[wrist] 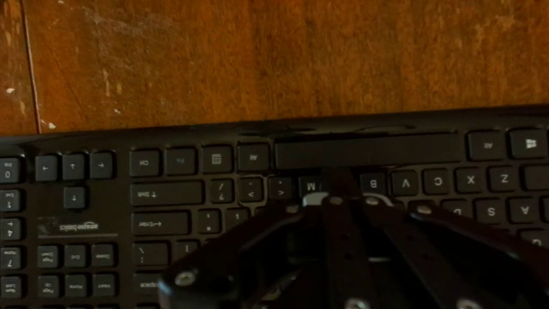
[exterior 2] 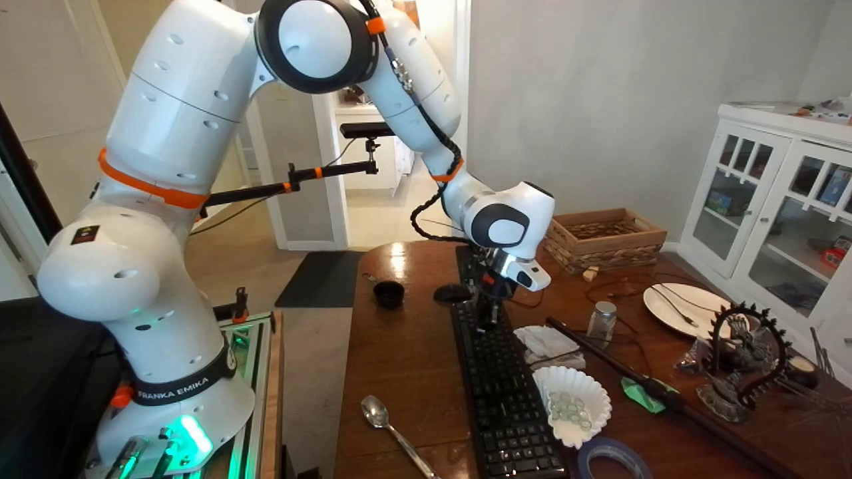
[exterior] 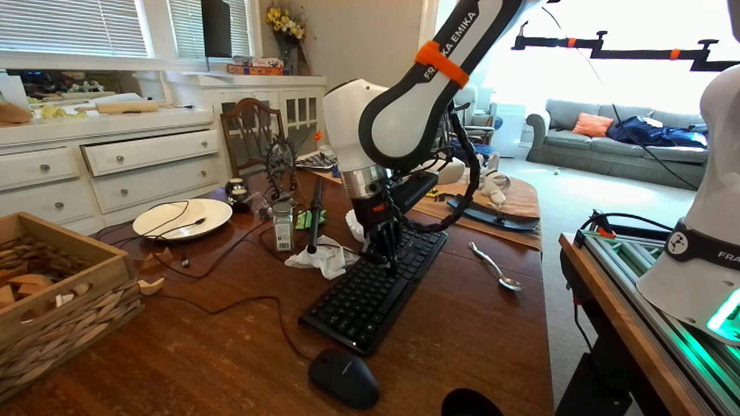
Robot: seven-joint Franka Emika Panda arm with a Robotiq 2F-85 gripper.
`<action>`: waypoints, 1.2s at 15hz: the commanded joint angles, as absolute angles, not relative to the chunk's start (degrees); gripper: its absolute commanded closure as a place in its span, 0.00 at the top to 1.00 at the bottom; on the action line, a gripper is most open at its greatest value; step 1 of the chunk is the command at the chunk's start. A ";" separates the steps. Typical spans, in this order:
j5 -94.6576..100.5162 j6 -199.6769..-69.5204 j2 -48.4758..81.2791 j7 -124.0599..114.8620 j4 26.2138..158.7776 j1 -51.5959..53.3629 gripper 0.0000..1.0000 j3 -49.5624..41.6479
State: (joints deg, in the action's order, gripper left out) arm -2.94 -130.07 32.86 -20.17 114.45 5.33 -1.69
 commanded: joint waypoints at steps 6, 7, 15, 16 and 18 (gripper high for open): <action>-3.92 -132.11 31.92 -18.92 115.89 3.89 0.00 -1.84; -3.97 -132.42 32.19 -18.74 115.78 3.85 0.00 -1.77; -3.80 -135.06 33.43 -18.84 115.53 3.60 0.00 -2.27; -3.81 -135.24 33.62 -18.76 115.42 3.51 0.00 -2.25; -4.00 -135.44 34.02 -18.47 115.20 3.28 0.00 -2.10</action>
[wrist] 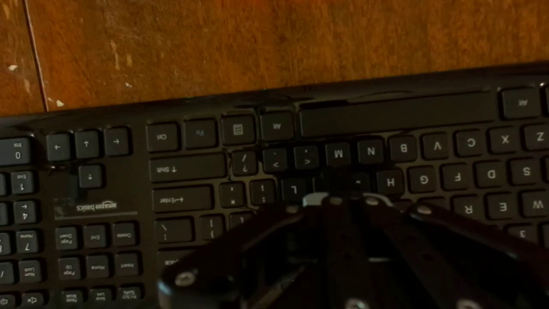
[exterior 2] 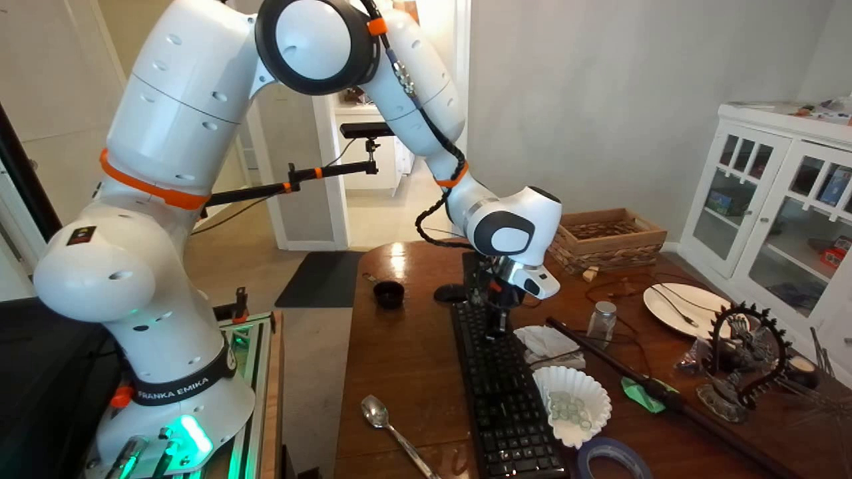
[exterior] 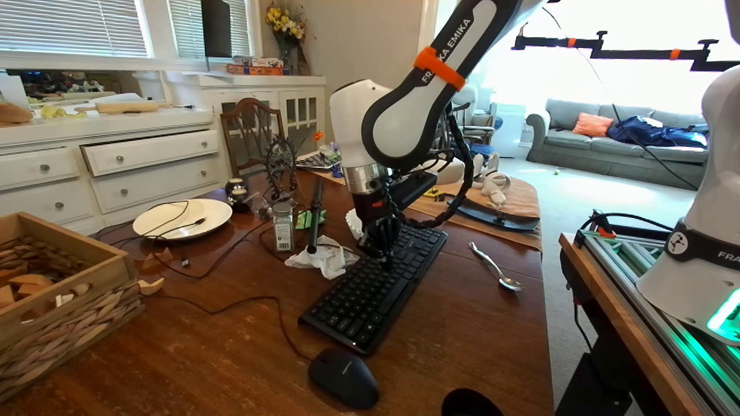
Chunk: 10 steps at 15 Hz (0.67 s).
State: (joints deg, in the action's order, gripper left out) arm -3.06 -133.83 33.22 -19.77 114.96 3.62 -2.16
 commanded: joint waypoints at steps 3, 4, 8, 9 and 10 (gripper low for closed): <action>-4.08 -135.17 34.63 -18.15 114.89 3.23 0.00 -1.93; -4.12 -135.15 34.80 -18.05 114.82 3.20 0.00 -1.90; -4.04 -135.40 35.55 -17.46 114.48 3.08 0.00 -1.90; -4.01 -135.53 35.65 -17.28 114.40 3.06 0.00 -1.89; -3.91 -135.84 35.75 -17.10 114.33 3.10 0.00 -1.90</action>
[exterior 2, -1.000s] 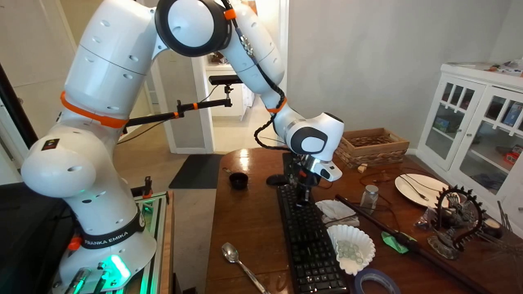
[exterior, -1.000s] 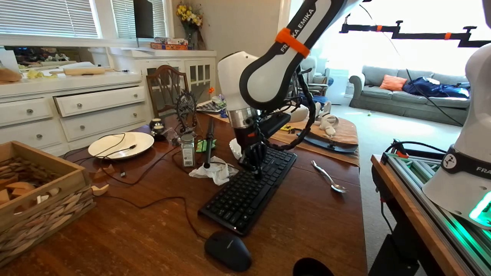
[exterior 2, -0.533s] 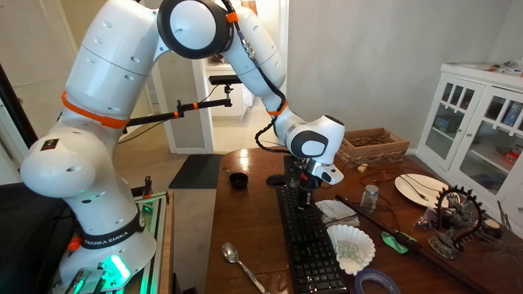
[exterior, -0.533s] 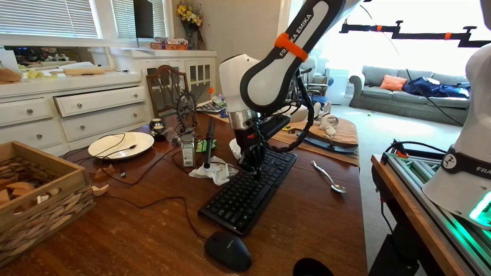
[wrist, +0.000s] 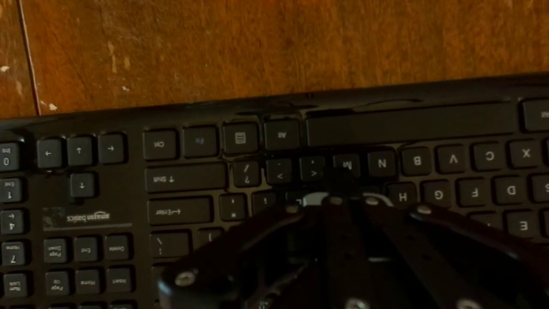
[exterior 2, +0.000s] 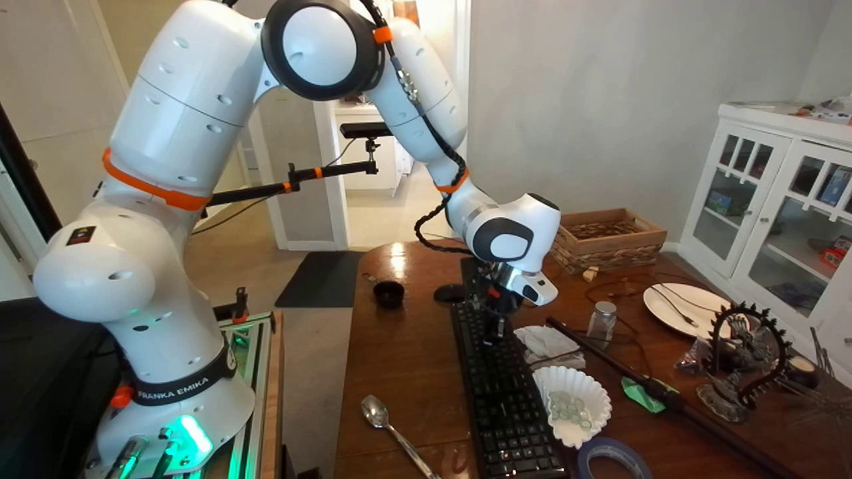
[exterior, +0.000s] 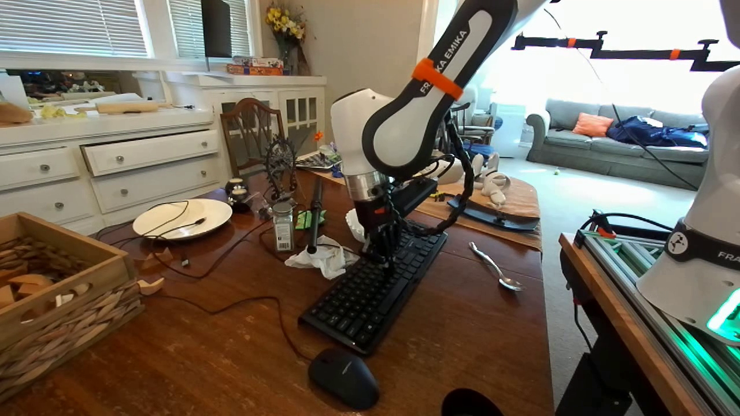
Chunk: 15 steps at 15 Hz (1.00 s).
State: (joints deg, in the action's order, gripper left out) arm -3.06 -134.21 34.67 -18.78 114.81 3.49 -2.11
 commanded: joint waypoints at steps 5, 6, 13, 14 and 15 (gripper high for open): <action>-3.77 -136.39 36.08 -16.11 113.77 3.11 0.00 -1.80; -3.87 -136.35 36.17 -15.89 113.65 3.03 0.00 -1.74; -4.10 -135.78 36.38 -15.64 113.33 3.09 0.00 -1.61; -4.14 -135.68 36.26 -15.85 113.39 3.17 0.00 -1.62; -4.04 -135.75 36.23 -15.94 113.42 3.25 0.00 -1.68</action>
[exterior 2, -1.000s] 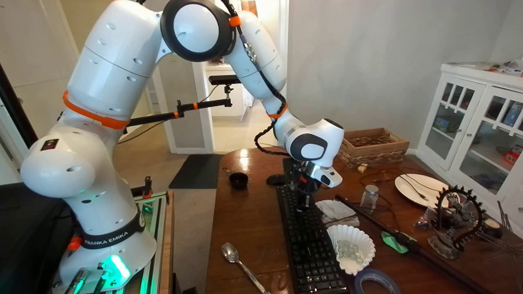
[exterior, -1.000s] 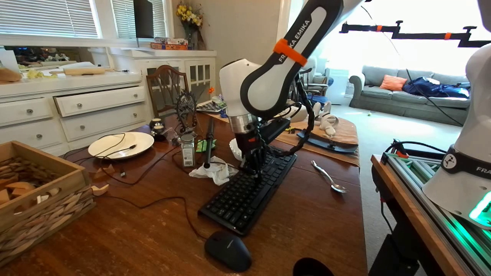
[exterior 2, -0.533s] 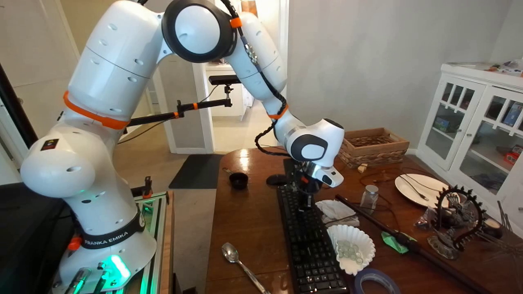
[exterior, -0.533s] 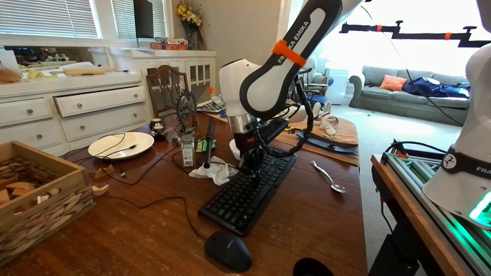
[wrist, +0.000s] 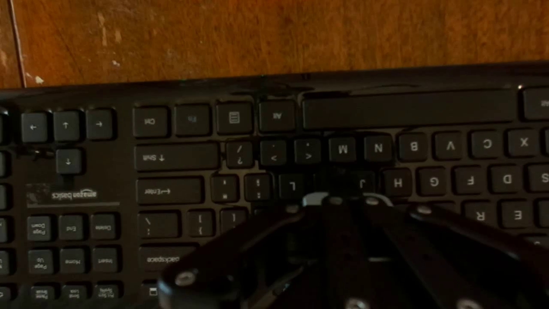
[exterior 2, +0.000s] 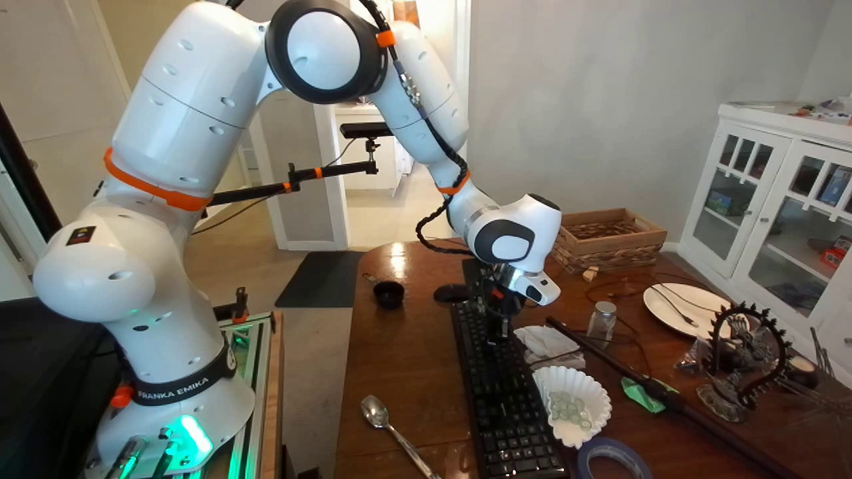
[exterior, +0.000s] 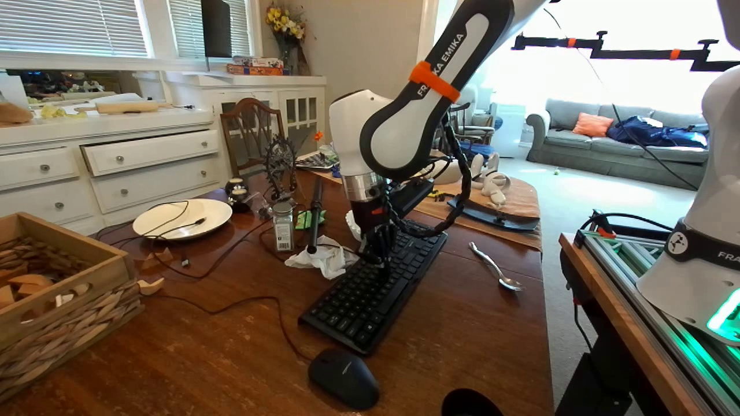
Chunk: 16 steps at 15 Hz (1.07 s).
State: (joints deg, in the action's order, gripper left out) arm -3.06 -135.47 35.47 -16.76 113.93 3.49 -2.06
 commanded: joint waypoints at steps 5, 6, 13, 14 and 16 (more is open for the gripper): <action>-4.70 -135.06 37.85 -15.45 112.47 2.61 0.00 -1.33; -4.78 -134.96 38.04 -15.42 112.31 2.48 0.00 -1.30; -4.41 -134.79 33.73 -17.50 115.17 3.92 0.00 -1.37; -4.12 -134.52 33.09 -18.49 115.60 4.40 0.00 -1.76; -4.30 -134.12 31.87 -19.20 116.33 4.73 0.00 -1.56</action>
